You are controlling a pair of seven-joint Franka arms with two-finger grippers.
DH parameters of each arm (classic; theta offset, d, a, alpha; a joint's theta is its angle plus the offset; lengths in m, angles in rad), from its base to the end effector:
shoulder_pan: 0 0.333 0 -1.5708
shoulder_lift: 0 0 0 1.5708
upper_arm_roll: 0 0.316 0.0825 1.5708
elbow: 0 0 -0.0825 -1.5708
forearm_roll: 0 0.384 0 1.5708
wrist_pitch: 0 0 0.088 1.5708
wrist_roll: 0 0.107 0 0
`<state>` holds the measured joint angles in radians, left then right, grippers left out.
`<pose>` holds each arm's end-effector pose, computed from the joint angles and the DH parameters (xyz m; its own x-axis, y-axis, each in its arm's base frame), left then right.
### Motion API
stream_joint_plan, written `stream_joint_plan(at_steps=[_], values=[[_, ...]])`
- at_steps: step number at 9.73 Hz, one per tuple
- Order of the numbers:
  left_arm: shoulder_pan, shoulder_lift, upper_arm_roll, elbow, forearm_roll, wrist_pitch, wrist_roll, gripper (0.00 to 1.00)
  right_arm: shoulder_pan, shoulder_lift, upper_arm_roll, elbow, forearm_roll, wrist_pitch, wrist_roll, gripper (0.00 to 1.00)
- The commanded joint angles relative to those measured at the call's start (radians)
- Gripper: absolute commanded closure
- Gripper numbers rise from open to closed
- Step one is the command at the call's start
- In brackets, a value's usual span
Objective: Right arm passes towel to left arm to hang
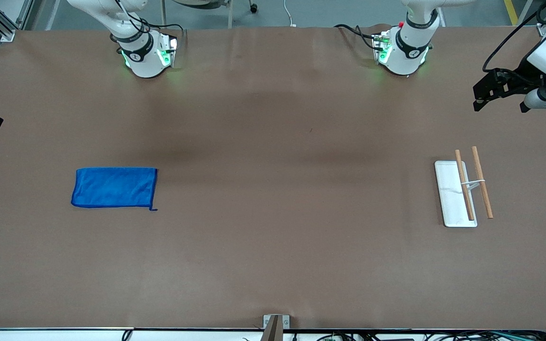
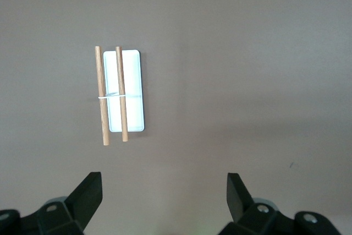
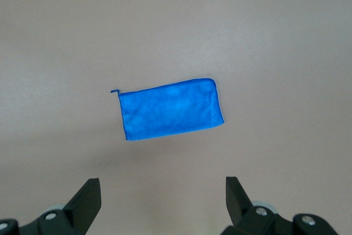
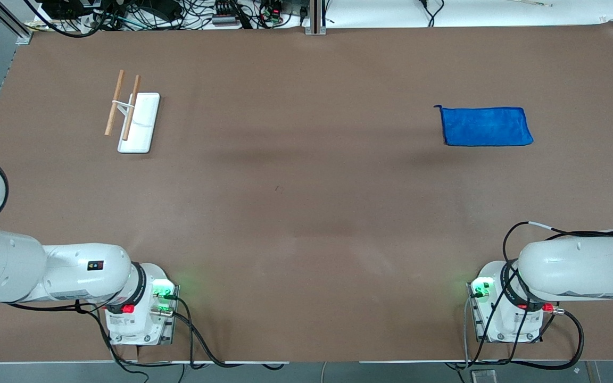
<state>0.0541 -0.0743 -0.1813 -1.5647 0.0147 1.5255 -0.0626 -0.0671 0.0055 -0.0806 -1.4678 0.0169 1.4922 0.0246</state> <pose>0.5225 -0.0694 0.6628 0.9973 -0.0638 0.0356 -0.0629 -0.9977 -0.0259 0.5427 -0.0787 0.6627 0.9853 -0.1701 0.0185 -0.1698 -0.9853 -0.0168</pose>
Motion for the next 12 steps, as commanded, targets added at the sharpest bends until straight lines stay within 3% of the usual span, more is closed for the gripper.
stream_joint_plan(at_steps=[1, 7, 9, 12], values=[[0.0, 0.024, -0.001, 0.003, -0.009, -0.014, 0.02, 0.0, 0.003, -0.004, -0.005, -0.003, 0.001, -0.003, -0.012, 0.0], [0.007, 0.027, 0.0, 0.009, -0.021, -0.013, 0.02, 0.0, 0.01, 0.048, -0.004, -0.012, -0.011, -0.013, -0.096, 0.0], [0.001, 0.027, 0.0, 0.009, -0.019, -0.011, 0.021, 0.0, 0.013, 0.098, -0.004, -0.115, -0.014, 0.054, -0.114, 0.0], [0.003, 0.027, 0.0, 0.009, -0.021, -0.013, 0.021, 0.0, 0.019, 0.16, -0.002, -0.312, -0.017, 0.301, -0.132, 0.0]])
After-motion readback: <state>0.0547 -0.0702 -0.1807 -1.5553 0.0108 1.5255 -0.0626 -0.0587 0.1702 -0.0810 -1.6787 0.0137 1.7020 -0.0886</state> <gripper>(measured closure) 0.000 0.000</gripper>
